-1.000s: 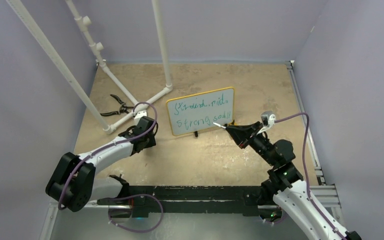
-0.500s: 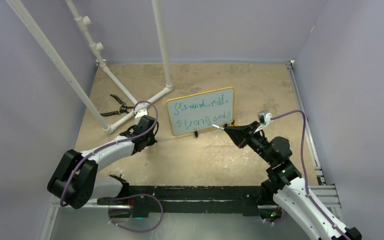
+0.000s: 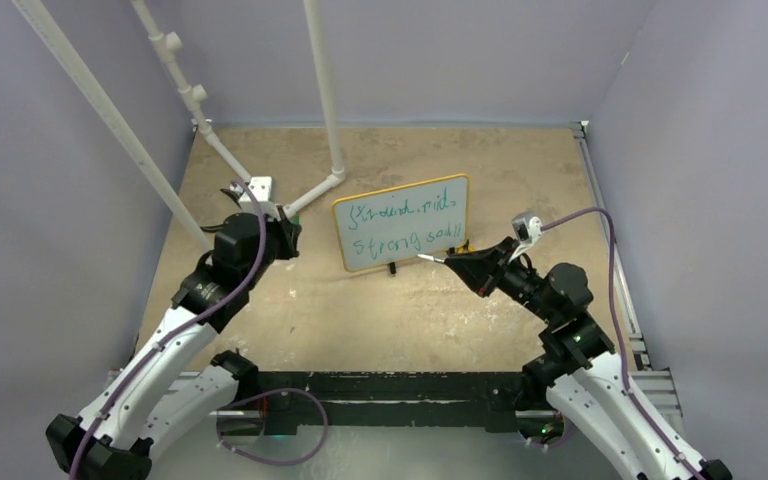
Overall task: Write a sentence on the whiteboard
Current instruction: Close the whiteboard marker at the center of the board.
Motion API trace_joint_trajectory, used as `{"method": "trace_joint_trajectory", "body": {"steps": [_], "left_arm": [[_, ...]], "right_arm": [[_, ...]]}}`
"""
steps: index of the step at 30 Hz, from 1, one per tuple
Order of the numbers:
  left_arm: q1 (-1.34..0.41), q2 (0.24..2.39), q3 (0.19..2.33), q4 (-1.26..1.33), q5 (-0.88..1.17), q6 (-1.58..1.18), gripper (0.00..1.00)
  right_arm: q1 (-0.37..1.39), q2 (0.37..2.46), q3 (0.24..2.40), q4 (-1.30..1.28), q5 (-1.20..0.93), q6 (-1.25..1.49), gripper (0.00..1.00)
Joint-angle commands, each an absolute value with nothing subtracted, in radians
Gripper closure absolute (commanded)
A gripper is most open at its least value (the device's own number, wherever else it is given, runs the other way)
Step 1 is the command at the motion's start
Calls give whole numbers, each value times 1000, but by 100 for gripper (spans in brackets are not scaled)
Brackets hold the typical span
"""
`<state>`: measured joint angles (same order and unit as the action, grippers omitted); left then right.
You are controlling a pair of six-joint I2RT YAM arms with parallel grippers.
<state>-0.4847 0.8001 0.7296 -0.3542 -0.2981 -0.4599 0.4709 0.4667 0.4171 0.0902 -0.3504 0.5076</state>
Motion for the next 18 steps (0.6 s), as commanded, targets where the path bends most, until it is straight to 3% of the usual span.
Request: {"method": "trace_joint_trajectory", "body": {"steps": [1, 10, 18], "left_arm": [[-488, 797, 838, -341, 92, -161, 100], [-623, 808, 810, -298, 576, -61, 100], [-738, 873, 707, -122, 708, -96, 100]], "right_arm": [[472, 496, 520, 38, -483, 467, 100], [472, 580, 679, -82, -654, 421, 100], [472, 621, 703, -76, -798, 445, 100]]}}
